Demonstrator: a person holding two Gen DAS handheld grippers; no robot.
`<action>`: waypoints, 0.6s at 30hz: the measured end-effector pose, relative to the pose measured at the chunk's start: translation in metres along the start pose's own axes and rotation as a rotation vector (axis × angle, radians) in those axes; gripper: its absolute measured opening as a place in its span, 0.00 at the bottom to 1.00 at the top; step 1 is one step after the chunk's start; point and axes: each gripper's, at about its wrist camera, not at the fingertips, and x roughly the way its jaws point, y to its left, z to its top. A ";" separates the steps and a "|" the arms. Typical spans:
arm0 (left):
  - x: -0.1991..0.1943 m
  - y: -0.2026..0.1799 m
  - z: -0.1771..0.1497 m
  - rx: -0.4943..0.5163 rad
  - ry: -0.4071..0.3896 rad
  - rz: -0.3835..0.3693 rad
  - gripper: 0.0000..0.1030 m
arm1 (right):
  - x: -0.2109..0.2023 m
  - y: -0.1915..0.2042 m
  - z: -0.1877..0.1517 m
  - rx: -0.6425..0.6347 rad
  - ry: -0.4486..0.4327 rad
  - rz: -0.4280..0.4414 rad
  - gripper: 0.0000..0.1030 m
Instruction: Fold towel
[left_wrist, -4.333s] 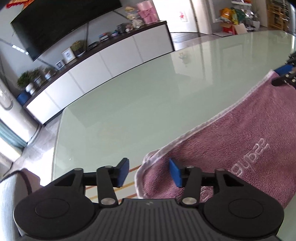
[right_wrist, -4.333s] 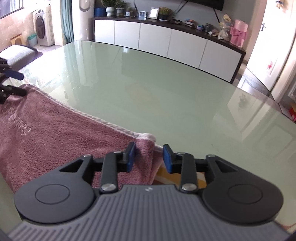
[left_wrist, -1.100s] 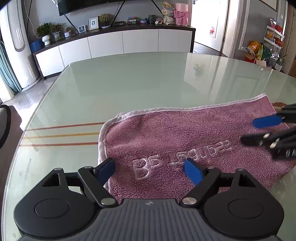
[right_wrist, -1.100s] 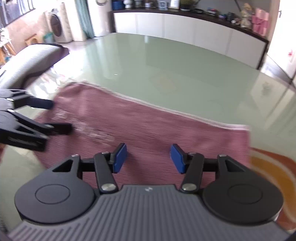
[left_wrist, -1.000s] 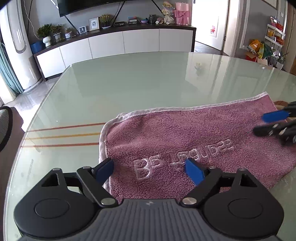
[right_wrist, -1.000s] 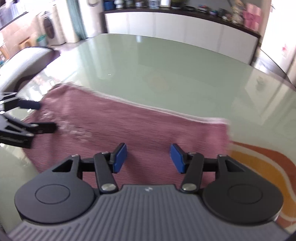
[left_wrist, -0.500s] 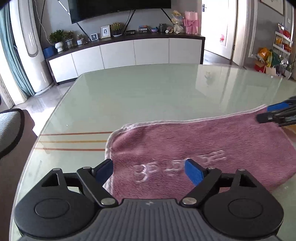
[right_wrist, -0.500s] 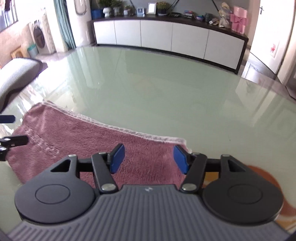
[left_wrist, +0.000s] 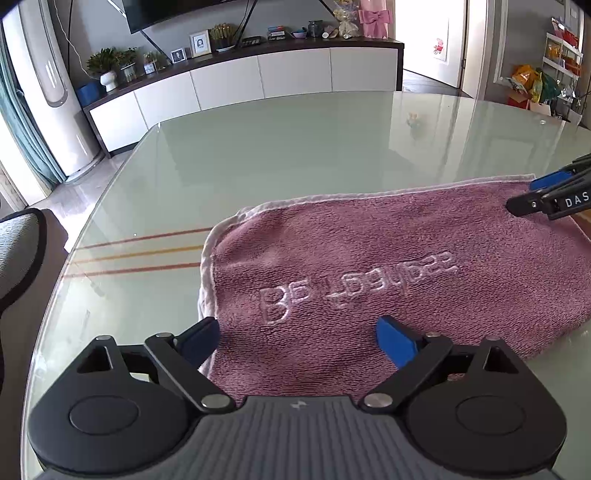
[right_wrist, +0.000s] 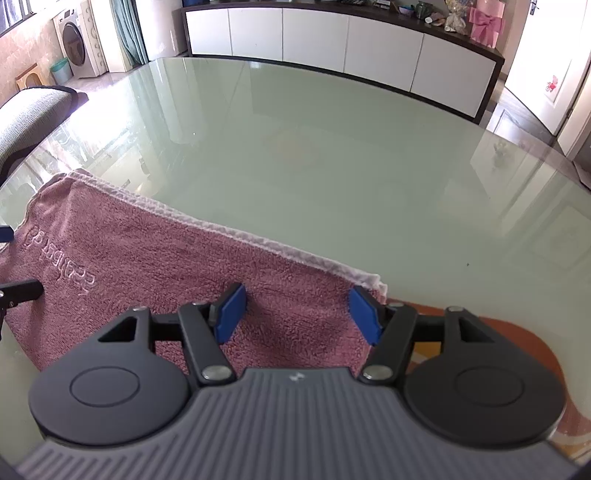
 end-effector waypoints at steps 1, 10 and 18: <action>0.000 0.001 -0.001 -0.003 0.001 -0.002 0.92 | -0.001 -0.001 -0.001 0.001 0.001 0.001 0.62; -0.002 0.005 -0.002 0.039 0.006 -0.004 0.92 | -0.007 -0.007 -0.005 -0.010 0.023 0.002 0.62; -0.023 -0.013 -0.003 0.122 -0.074 0.028 0.88 | -0.014 -0.002 -0.006 -0.044 -0.001 -0.022 0.65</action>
